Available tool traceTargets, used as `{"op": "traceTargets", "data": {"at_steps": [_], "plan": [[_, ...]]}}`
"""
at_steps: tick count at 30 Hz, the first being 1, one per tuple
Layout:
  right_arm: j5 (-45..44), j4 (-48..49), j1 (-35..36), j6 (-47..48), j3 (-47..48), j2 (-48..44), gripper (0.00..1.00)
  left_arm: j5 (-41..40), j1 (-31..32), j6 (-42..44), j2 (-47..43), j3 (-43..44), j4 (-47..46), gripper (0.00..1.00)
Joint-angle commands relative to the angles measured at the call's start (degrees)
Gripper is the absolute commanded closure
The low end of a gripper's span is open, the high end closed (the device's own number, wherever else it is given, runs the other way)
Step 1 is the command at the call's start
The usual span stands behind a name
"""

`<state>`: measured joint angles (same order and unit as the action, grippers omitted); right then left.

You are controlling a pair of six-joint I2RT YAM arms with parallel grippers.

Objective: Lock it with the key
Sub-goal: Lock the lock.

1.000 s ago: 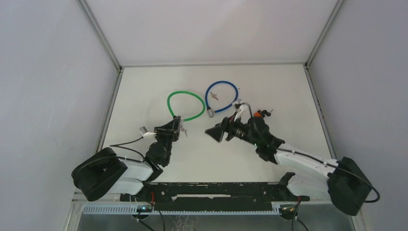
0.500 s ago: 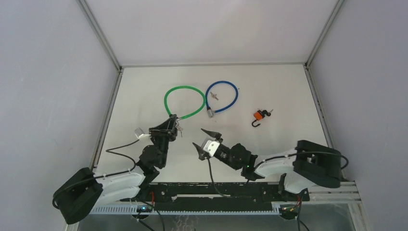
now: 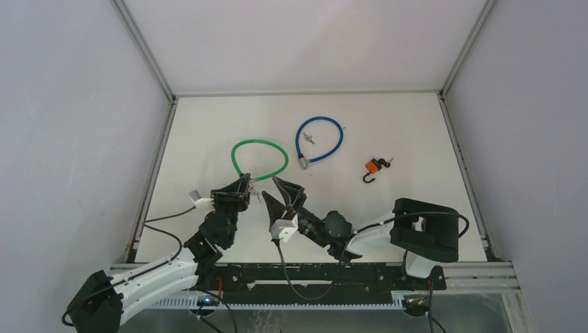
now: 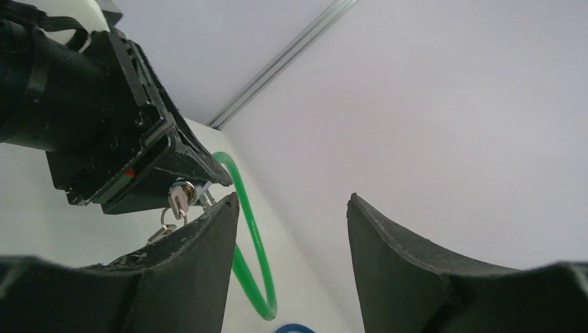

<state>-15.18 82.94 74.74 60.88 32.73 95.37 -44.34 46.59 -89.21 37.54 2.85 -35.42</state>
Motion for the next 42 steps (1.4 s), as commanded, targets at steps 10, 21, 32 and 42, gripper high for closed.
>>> {"op": "traceTargets", "data": {"at_steps": [10,21,32,42], "plan": [[8.5,-20.0,-0.4,-14.0,0.7,-12.6,0.37,3.0,0.2,2.2,-4.5,7.9,8.1,1.00],[27.3,-51.4,-15.7,-65.5,7.9,-28.4,0.36,6.3,0.2,19.7,-3.0,-2.3,-28.5,1.00],[51.7,-49.3,-37.5,-119.4,5.9,-25.4,0.31,20.7,-1.3,33.7,10.5,2.0,-46.7,1.00],[48.1,-56.8,-53.7,-125.9,-1.7,-29.0,0.19,20.7,-1.8,27.5,17.0,5.3,-44.9,1.00]]}}
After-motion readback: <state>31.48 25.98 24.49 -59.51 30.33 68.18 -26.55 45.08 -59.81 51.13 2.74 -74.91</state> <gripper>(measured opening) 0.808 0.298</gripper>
